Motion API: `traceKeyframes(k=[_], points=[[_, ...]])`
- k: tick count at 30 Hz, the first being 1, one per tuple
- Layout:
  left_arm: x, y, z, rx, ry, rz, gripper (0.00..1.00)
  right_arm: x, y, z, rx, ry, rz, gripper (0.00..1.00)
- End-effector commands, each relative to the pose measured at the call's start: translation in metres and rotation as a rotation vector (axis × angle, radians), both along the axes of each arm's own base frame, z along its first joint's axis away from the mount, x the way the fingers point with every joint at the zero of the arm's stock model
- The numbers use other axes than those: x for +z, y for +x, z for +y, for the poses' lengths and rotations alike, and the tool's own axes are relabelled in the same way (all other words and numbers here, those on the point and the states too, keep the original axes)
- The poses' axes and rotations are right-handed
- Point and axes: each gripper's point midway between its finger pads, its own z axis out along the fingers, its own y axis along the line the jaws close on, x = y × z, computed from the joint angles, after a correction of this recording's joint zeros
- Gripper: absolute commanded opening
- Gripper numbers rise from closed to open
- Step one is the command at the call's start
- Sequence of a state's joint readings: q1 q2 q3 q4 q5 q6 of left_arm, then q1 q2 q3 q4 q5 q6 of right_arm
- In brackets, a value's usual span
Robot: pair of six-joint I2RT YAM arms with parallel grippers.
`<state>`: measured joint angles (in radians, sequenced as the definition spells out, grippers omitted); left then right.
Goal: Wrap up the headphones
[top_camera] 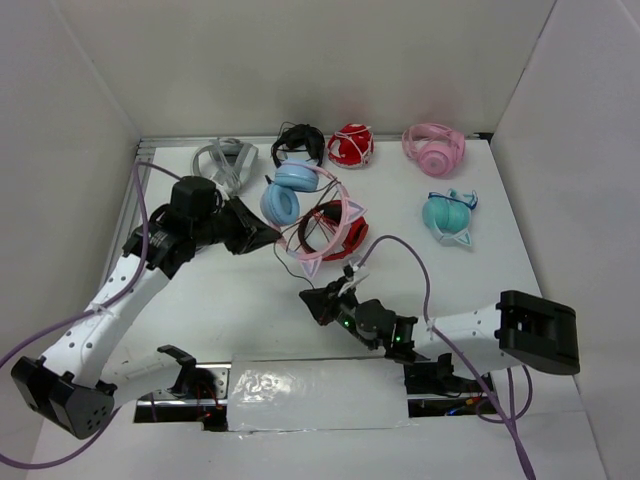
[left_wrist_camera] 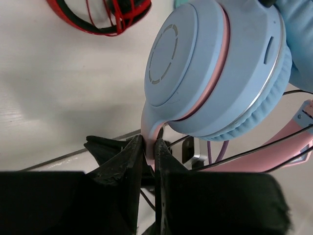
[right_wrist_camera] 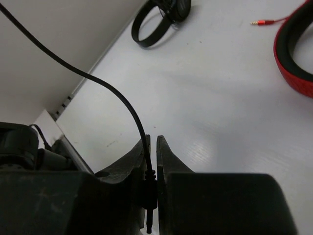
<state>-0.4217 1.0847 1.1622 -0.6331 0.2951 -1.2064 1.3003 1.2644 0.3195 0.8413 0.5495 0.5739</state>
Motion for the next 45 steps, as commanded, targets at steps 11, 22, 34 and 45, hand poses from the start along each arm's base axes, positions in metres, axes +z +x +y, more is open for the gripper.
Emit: traceKeyframes(k=[11,22,34,45], points=[[0.046,-0.037,-0.023,-0.335,-0.119,-0.254,0.00,0.033,0.074,-0.055,-0.089,0.056,-0.109,0.00],[-0.057,-0.033,-0.014,-0.351,0.191,-0.105,0.00,0.032,0.093,-0.086,-0.042,-0.234,-0.105,0.00],[-0.182,-0.059,0.030,-0.226,0.564,0.241,0.00,-0.063,0.067,-0.104,-0.025,-0.420,0.206,0.00],[-0.228,-0.055,0.058,-0.054,0.778,0.484,0.00,-0.084,0.062,-0.104,-0.001,-0.512,0.249,0.00]])
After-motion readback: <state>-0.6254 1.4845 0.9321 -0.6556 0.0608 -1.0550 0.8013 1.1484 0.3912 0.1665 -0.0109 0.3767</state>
